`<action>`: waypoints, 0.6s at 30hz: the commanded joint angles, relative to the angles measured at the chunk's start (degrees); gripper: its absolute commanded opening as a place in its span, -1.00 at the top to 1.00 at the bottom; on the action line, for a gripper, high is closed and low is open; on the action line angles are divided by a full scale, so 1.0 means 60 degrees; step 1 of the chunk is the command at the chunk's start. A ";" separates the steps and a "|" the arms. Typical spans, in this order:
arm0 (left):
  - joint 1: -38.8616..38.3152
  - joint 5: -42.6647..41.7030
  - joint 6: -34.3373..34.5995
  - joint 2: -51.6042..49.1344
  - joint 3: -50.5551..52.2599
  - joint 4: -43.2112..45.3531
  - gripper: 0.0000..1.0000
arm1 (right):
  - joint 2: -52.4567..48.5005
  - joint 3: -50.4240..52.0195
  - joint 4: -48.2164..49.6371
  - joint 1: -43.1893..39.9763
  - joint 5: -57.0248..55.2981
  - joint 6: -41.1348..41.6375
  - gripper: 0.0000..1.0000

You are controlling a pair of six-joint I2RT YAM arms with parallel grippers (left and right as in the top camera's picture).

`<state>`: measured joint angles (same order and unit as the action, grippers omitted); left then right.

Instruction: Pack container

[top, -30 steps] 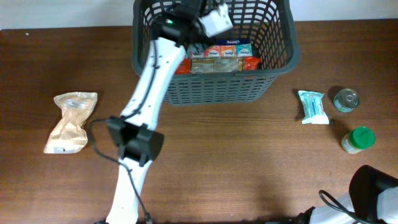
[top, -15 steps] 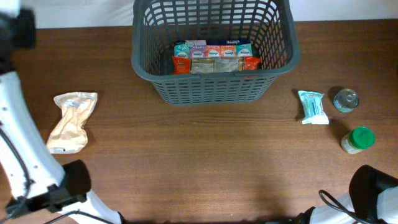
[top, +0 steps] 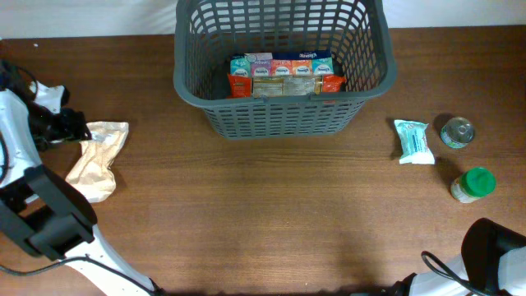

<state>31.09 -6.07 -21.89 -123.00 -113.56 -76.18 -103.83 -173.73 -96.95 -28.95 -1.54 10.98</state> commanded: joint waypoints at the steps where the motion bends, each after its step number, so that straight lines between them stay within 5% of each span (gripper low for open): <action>1: -0.0004 -0.0288 -0.0270 -0.0565 0.0073 0.0124 -0.50 | 0.0029 -0.0011 -0.0058 -0.0062 -0.0113 0.0069 -0.97; 18: 0.0033 0.0222 -0.0364 -0.2535 0.0073 0.0477 -0.52 | 0.0029 -0.0011 -0.0058 -0.0062 -0.0109 0.0069 -0.97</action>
<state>31.05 -5.13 -23.00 -136.31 -113.34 -73.25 -103.83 -173.73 -96.95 -28.95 -1.54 10.96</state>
